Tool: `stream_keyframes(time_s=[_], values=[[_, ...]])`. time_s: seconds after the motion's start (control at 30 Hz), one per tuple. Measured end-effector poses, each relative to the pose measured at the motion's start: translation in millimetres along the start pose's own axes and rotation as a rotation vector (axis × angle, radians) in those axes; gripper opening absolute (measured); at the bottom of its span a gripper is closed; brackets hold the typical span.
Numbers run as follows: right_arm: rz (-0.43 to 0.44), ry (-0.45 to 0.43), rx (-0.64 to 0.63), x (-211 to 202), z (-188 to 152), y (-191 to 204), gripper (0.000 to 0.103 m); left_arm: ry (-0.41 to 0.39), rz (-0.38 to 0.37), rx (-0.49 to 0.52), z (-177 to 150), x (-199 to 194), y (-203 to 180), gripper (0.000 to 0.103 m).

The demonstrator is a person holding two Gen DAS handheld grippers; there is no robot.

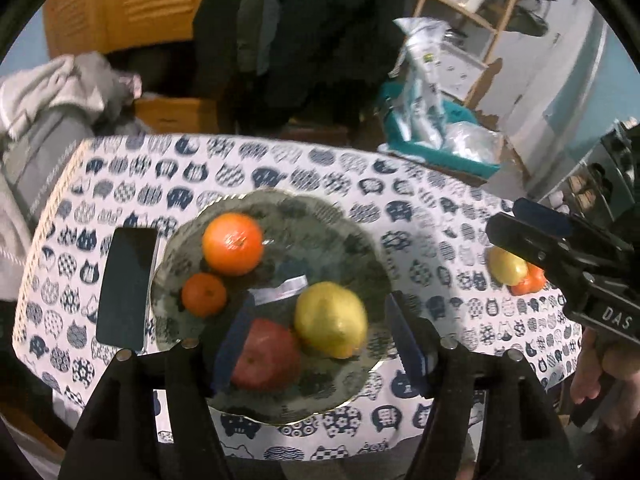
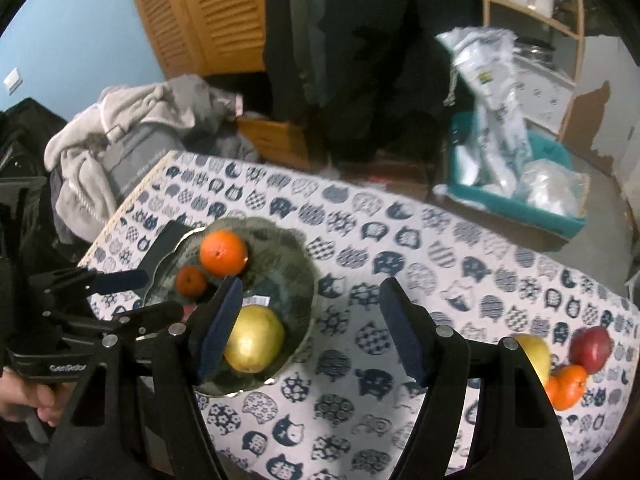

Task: Organize fruits
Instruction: 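Withdraw both tools from the bowl toward the remaining fruit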

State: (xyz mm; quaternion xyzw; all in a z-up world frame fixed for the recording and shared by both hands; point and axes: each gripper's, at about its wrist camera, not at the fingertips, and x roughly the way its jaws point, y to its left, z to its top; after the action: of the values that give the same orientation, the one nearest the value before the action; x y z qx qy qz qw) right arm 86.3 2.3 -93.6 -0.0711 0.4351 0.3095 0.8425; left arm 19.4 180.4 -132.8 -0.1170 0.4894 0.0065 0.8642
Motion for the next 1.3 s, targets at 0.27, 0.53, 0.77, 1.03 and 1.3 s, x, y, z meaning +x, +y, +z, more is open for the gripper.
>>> stream_keyframes(time_s=[0.27,0.53,0.77,1.03,1.3], values=[[-0.026,-0.090,0.011,-45.1,2.8,-13.1,0.073,-0.062,-0.040,0.053,4.6,-24.7,-32.7,0.075],[-0.056,-0.140,0.032,-80.1,-6.5,-31.1,0.075,-0.087,-0.064,0.092,5.6,-34.4,-61.2,0.077],[-0.082,-0.166,0.062,-103.3,-16.7,-51.4,0.077,-0.091,-0.083,0.133,5.6,-37.7,-90.4,0.078],[-0.121,-0.191,0.102,-126.7,-26.3,-78.0,0.083,-0.087,-0.095,0.179,6.7,-37.6,-121.8,0.081],[-0.155,-0.196,0.142,-140.4,-39.0,-105.4,0.083,-0.087,-0.106,0.219,9.3,-37.7,-154.6,0.082]])
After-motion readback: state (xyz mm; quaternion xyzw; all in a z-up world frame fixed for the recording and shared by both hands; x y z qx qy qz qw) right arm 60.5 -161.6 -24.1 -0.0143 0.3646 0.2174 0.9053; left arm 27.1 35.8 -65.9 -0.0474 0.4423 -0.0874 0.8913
